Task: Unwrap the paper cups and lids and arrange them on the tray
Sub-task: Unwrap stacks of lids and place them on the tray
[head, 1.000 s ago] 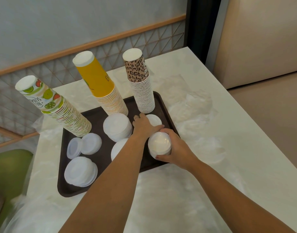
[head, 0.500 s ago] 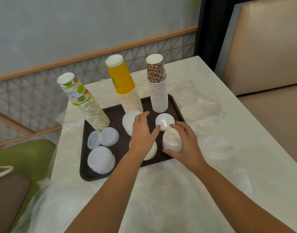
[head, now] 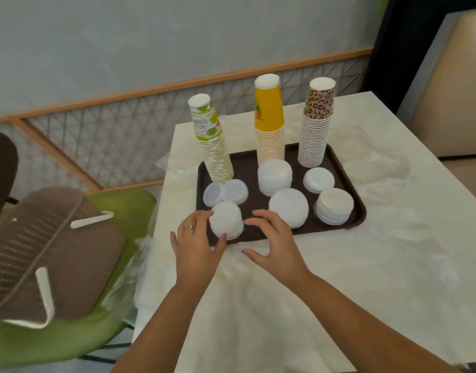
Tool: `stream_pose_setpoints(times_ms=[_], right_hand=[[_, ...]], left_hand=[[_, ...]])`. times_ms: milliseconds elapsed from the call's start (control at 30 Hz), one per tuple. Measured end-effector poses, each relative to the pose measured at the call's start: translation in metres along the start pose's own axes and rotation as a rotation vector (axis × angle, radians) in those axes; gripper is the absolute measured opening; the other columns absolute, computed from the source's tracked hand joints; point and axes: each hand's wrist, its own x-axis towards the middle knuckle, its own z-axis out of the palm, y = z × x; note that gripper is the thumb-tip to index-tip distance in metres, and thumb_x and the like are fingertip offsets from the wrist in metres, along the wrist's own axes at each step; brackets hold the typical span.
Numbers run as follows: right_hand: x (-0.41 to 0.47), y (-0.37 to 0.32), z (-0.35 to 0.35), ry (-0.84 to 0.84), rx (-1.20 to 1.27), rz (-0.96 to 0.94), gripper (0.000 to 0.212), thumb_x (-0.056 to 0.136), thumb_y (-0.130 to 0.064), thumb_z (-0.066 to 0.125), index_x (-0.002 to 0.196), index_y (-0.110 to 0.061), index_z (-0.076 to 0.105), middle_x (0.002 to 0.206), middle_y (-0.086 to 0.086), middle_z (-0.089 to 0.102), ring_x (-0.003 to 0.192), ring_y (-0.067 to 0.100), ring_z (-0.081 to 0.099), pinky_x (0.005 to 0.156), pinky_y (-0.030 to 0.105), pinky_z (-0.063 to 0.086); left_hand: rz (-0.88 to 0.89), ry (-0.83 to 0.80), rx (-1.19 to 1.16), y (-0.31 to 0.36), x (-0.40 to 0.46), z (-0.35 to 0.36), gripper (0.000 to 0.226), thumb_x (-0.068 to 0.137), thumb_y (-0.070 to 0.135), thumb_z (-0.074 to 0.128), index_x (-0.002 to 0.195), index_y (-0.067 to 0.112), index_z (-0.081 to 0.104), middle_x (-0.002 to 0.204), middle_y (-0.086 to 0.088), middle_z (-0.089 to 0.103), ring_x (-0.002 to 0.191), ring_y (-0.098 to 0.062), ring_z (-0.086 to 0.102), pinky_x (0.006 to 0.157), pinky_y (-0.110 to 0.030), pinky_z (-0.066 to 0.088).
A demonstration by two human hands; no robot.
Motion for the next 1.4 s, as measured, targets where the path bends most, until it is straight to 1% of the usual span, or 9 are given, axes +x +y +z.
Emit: stream_pose_setpoints(times_ms=[267, 500, 667, 800, 900, 967, 1100, 1300, 1400], right_hand=[[-0.015, -0.034, 0.076, -0.29, -0.019, -0.009, 0.059, 0.077, -0.035, 0.074, 0.13, -0.025, 0.051, 0.14, -0.001, 0.038, 0.128, 0.019, 0.039, 0.11, 0.034, 0.03], [-0.021, -0.045, 0.11, -0.549, -0.219, 0.064, 0.06, 0.086, -0.034, 0.066, 0.139, -0.035, 0.038, 0.152, -0.002, 0.021, 0.137, 0.018, 0.027, 0.113, 0.03, 0.015], [-0.021, -0.048, 0.119, -0.516, -0.201, 0.114, 0.022, 0.088, -0.025, 0.064, 0.11, -0.022, 0.065, 0.135, -0.001, 0.043, 0.12, 0.018, 0.046, 0.109, 0.029, 0.029], [-0.012, -0.059, 0.117, -0.34, -0.062, 0.115, 0.009, 0.087, -0.016, 0.065, 0.092, -0.011, 0.071, 0.101, 0.001, 0.06, 0.093, 0.015, 0.059, 0.086, 0.017, 0.043], [0.0, -0.078, 0.106, -0.214, 0.069, 0.137, 0.006, 0.085, -0.013, 0.067, 0.089, -0.01, 0.071, 0.091, -0.002, 0.059, 0.079, 0.002, 0.054, 0.075, 0.003, 0.035], [0.009, -0.09, 0.097, -0.148, 0.147, 0.144, 0.005, 0.084, -0.012, 0.068, 0.088, -0.01, 0.071, 0.09, -0.002, 0.06, 0.076, 0.0, 0.052, 0.072, 0.004, 0.036], [0.025, -0.117, 0.074, -0.093, 0.385, 0.152, 0.024, 0.085, -0.02, 0.069, 0.107, -0.023, 0.06, 0.104, -0.004, 0.063, 0.091, 0.009, 0.06, 0.076, 0.017, 0.05], [0.034, -0.131, 0.053, -0.038, 0.413, 0.092, 0.078, 0.076, -0.034, 0.076, 0.139, -0.031, 0.029, 0.13, -0.021, 0.037, 0.117, -0.013, 0.036, 0.087, -0.003, 0.03], [0.033, -0.122, 0.05, 0.03, 0.354, 0.107, 0.085, 0.076, -0.039, 0.075, 0.144, -0.026, 0.025, 0.139, -0.015, 0.03, 0.126, -0.005, 0.031, 0.1, 0.008, 0.029]], left_hand=[[-0.209, -0.394, 0.256, -0.083, -0.039, -0.007, 0.092, 0.073, 0.073, 0.055, 0.147, 0.039, 0.013, 0.158, 0.003, -0.003, 0.146, -0.028, -0.006, 0.112, -0.057, 0.01], [-0.138, -0.643, 0.261, -0.113, -0.049, -0.003, 0.108, 0.069, 0.069, 0.064, 0.148, 0.04, -0.003, 0.156, 0.0, -0.021, 0.144, -0.032, -0.019, 0.111, -0.06, 0.007], [-0.066, -0.644, 0.294, -0.122, -0.049, -0.003, 0.109, 0.07, 0.074, 0.059, 0.15, 0.034, -0.004, 0.156, -0.001, -0.023, 0.143, -0.03, -0.021, 0.112, -0.059, 0.005], [-0.021, -0.638, 0.292, -0.12, -0.046, -0.011, 0.113, 0.066, 0.08, 0.055, 0.15, 0.031, -0.002, 0.155, 0.0, -0.027, 0.142, -0.028, -0.024, 0.112, -0.06, 0.002], [0.002, -0.523, 0.216, -0.114, -0.04, -0.021, 0.095, 0.074, 0.072, 0.056, 0.149, 0.034, 0.013, 0.156, 0.0, -0.016, 0.145, -0.027, -0.013, 0.113, -0.056, 0.007], [0.047, -0.371, 0.129, -0.11, -0.032, -0.029, 0.065, 0.084, 0.049, 0.061, 0.142, 0.03, 0.038, 0.152, -0.006, 0.012, 0.141, -0.03, 0.017, 0.113, -0.048, 0.023], [0.043, -0.15, -0.232, -0.095, -0.013, -0.054, 0.023, 0.085, -0.002, 0.056, 0.104, 0.004, 0.068, 0.107, -0.009, 0.06, 0.093, -0.025, 0.06, 0.076, -0.028, 0.044], [-0.242, -0.105, -1.057, -0.046, 0.003, -0.092, 0.023, 0.093, 0.005, 0.049, 0.091, 0.016, 0.069, 0.088, -0.003, 0.072, 0.081, -0.013, 0.068, 0.068, -0.023, 0.053], [-0.365, -0.121, -1.241, -0.025, 0.01, -0.094, 0.019, 0.096, 0.019, 0.05, 0.094, 0.015, 0.069, 0.09, -0.006, 0.072, 0.083, -0.019, 0.069, 0.067, -0.027, 0.053]])
